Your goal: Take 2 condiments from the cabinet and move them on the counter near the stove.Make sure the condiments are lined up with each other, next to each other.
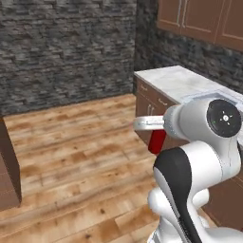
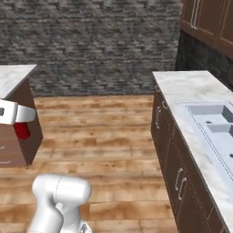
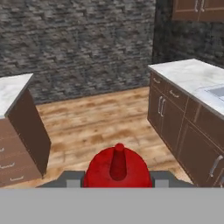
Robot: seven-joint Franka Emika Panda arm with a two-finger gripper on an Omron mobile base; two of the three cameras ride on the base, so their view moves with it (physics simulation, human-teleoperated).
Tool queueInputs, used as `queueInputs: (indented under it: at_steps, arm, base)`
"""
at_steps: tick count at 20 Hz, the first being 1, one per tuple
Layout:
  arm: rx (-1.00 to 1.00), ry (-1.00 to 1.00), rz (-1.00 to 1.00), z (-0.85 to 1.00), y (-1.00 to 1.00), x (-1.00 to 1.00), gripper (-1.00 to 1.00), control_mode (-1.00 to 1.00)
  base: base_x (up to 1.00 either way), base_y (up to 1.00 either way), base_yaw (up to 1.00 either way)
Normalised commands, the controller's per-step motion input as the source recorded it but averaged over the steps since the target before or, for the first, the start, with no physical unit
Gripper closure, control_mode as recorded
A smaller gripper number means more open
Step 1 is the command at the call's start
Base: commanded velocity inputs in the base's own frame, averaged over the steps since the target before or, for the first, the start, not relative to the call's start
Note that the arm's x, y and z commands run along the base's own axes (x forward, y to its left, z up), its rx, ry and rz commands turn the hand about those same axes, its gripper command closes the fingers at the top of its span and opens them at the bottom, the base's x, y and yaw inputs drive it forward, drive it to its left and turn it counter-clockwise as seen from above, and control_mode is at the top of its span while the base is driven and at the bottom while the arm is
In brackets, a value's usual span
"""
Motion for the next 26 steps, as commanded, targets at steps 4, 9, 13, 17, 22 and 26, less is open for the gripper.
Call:
queueInputs:
  at_steps: [4, 9, 13, 17, 22, 26]
  arm:
    - [0.0, 0.0, 0.0, 0.0, 0.0, 0.0, 1.0, 1.0]
    - [0.0, 0.0, 0.0, 0.0, 0.0, 0.0, 1.0, 1.0]
    - [0.0, 0.0, 0.0, 0.0, 0.0, 0.0, 1.0, 1.0]
    - [0.0, 0.0, 0.0, 0.0, 0.0, 0.0, 1.0, 1.0]
    - [0.0, 0.0, 0.0, 0.0, 0.0, 0.0, 1.0, 1.0]
    - [0.0, 0.0, 0.0, 0.0, 0.0, 0.0, 1.0, 1.0]
  base:
    - [0.51, 0.27, 0.5]
    - [0.52, 0.29, 0.49]
    - [0.55, 0.31, 0.48]
    - [0.56, 0.32, 0.47]
    - [0.6, 0.34, 0.45]
    - [0.63, 0.35, 0.44]
